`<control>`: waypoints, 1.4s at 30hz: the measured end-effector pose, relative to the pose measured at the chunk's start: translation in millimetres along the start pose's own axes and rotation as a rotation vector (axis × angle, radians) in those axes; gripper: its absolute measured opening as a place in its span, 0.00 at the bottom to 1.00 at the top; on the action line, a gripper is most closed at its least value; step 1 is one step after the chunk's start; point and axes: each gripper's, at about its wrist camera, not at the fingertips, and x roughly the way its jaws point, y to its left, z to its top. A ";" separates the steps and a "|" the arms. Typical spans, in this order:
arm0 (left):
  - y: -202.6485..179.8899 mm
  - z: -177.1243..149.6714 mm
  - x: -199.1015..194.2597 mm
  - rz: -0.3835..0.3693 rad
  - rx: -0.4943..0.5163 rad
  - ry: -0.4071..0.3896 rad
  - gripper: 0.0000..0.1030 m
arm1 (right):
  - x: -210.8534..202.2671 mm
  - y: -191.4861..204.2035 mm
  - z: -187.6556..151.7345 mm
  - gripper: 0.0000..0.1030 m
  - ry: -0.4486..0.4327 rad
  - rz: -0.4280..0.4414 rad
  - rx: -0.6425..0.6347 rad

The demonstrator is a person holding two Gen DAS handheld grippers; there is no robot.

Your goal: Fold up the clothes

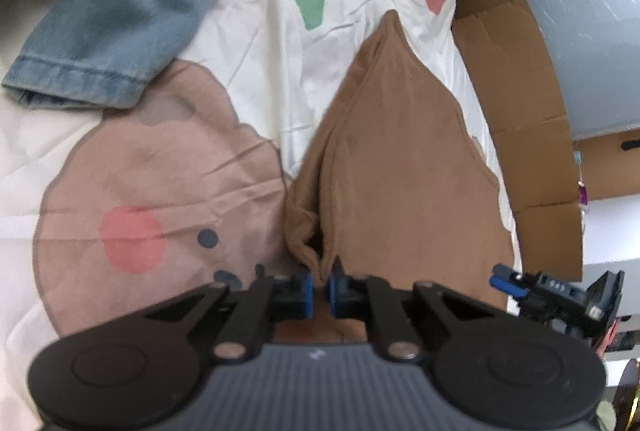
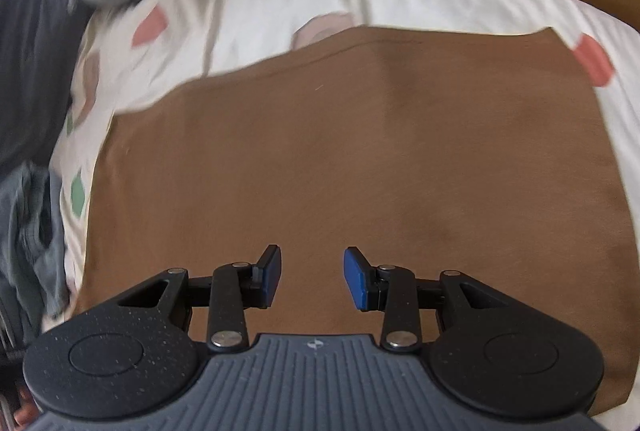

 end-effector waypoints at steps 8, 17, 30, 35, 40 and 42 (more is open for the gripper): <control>-6.7 7.0 9.1 0.002 0.001 0.011 0.08 | 17.4 23.9 -30.1 0.14 0.104 0.002 -0.052; -3.4 6.5 8.3 0.006 -0.009 0.021 0.08 | 24.1 36.0 -64.8 0.04 0.217 0.014 -0.125; -1.1 4.8 6.6 0.014 -0.011 0.032 0.08 | 22.5 41.4 -87.1 0.04 0.284 0.028 -0.173; 0.6 3.6 7.8 0.021 -0.009 0.039 0.08 | 25.1 41.3 -93.1 0.06 0.301 0.023 -0.190; 2.2 3.7 11.2 0.028 -0.012 0.044 0.08 | 32.3 39.3 -88.3 0.07 0.286 0.027 -0.166; 3.0 3.5 11.0 0.029 -0.014 0.044 0.08 | 26.2 35.4 -81.0 0.07 0.249 0.042 -0.159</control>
